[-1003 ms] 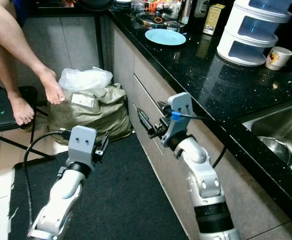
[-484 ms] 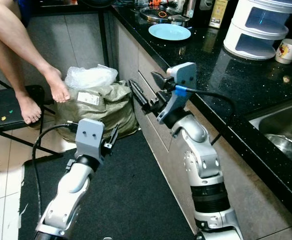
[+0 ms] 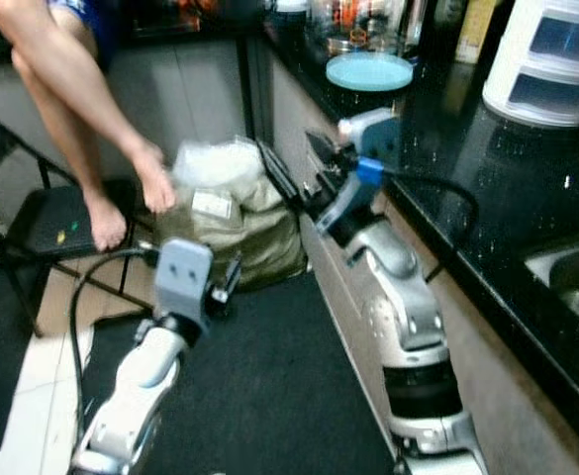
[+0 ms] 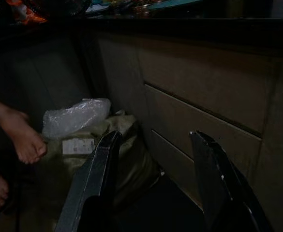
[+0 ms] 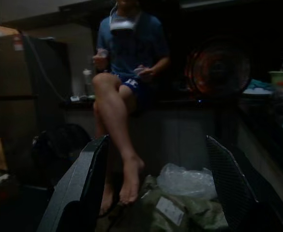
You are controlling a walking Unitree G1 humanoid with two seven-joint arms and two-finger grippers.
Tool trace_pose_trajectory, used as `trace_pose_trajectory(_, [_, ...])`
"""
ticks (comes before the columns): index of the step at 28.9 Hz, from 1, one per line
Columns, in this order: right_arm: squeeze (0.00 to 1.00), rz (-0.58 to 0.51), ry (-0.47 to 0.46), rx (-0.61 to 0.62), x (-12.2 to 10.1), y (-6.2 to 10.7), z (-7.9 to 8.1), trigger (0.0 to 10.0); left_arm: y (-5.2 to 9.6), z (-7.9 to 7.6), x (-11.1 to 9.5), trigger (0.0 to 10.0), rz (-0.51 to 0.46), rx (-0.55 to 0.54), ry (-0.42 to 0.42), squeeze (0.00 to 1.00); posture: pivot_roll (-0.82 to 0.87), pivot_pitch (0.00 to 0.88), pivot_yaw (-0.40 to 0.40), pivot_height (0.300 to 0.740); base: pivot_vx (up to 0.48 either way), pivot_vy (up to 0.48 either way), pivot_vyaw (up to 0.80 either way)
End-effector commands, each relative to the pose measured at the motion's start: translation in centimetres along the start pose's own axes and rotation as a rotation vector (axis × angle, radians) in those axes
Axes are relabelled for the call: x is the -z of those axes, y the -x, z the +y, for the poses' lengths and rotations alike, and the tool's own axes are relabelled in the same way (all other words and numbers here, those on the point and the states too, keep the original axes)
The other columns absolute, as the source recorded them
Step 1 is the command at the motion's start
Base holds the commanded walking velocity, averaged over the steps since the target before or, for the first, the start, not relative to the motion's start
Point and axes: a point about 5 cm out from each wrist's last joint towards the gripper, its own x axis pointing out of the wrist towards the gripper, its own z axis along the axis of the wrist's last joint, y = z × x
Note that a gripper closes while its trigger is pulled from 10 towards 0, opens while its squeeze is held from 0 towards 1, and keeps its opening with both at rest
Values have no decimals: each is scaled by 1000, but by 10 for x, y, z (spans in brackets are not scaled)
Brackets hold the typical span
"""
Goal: Kitchen organization
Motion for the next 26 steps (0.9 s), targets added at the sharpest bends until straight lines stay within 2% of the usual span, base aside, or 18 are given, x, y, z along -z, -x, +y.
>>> trace_pose_trajectory(1, [0,-10,-4,-20,-2,-3,5,10000,1,0,3,10000,18,3,12,0,-8,0,-47,736,300,0,0])
trace_pose_trajectory(12, [0,-16,8,-4,-6,-5,3,10000,0,-3,3,10000,21,17,10,0,-9,0,-38,736,305,0,0])
trace_pose_trajectory(18, [0,14,55,43,-5,-9,-2,10000,-2,-2,1,10000,19,24,6,0,-7,0,-19,736,318,0,0])
trace_pose_trajectory(26, [0,20,71,54,-8,-11,-3,10000,-2,-1,1,10000,21,34,3,0,-5,0,-10,736,320,0,0])
